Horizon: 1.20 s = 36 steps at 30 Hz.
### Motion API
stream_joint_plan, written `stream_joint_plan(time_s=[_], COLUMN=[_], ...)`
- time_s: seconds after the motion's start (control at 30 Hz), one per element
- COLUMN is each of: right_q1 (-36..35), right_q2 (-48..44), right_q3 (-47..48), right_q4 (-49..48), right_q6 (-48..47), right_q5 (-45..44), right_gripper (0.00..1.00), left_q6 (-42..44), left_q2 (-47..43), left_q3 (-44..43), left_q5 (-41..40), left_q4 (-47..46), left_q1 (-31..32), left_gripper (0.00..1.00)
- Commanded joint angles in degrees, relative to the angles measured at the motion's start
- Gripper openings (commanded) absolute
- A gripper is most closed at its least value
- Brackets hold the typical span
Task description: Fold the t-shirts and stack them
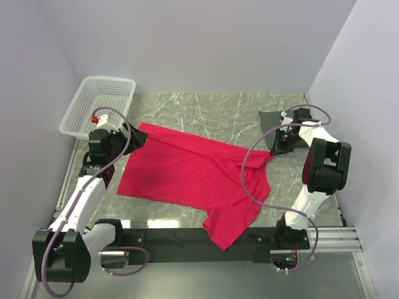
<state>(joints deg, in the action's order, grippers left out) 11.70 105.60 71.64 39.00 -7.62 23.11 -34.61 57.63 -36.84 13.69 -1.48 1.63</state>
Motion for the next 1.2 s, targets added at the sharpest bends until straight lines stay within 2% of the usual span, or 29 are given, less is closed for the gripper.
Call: stream_joint_plan(time_s=[0.0, 0.13, 0.23, 0.33, 0.43, 0.47, 0.53, 0.63, 0.77, 0.9, 1.17], right_q1=[0.5, 0.5, 0.2, -1.9, -6.2, -7.8, -14.1, -20.7, -25.0, -27.4, -30.0], right_q2=[-3.8, -4.6, -7.6, -10.3, -11.2, -10.2, -9.0, -6.8, -1.6, 1.5, 5.1], right_q3=[-0.7, 0.0, 1.8, 4.3, 5.4, 6.5, 6.3, 6.1, 8.5, 9.7, 10.9], right_q4=[-0.4, 0.3, 0.4, 1.2, 5.9, 11.0, 12.3, 5.3, 2.8, 1.7, 2.0], right_q6=[0.8, -0.5, -3.4, -10.6, -22.4, -29.4, -31.3, -25.4, -16.8, -14.1, -12.2], right_q5=[-1.8, -1.1, -0.8, 1.1, 12.4, 18.2, 19.1, 15.1, 9.3, 2.5, 1.1], right_gripper=[0.0, 0.34, 0.48, 0.5, 0.52, 0.52, 0.52, 0.51, 0.5, 0.5, 0.48], left_q6=[0.2, 0.2, 0.8, 1.4, 1.9, 2.0, 2.1, 2.1, 2.0, 1.7, 1.2], left_q2=[0.3, 0.7, 0.6, 0.1, -0.8, -1.0, -1.7, -3.2, -6.5, -9.5, -11.7], left_q3=[-0.1, -0.4, -1.0, -1.7, -2.1, -2.3, -2.9, -3.5, -3.0, -1.9, -0.5], left_q5=[0.7, 1.0, 0.6, 0.3, -0.4, -0.7, -0.9, -1.5, -2.8, -3.8, -4.2], left_q4=[-2.3, -2.4, -1.7, -0.9, -0.2, 0.0, 0.8, 2.7, 4.9, 6.5, 7.5], left_q1=[0.0, 0.0, 0.0, -0.1, -0.1, -0.1, -0.1, -0.1, -0.1, -0.1, -0.1], left_gripper=[0.91, 0.91, 0.91, 0.92, 0.92, 0.92, 0.92, 0.92, 0.93, 0.93, 0.93])
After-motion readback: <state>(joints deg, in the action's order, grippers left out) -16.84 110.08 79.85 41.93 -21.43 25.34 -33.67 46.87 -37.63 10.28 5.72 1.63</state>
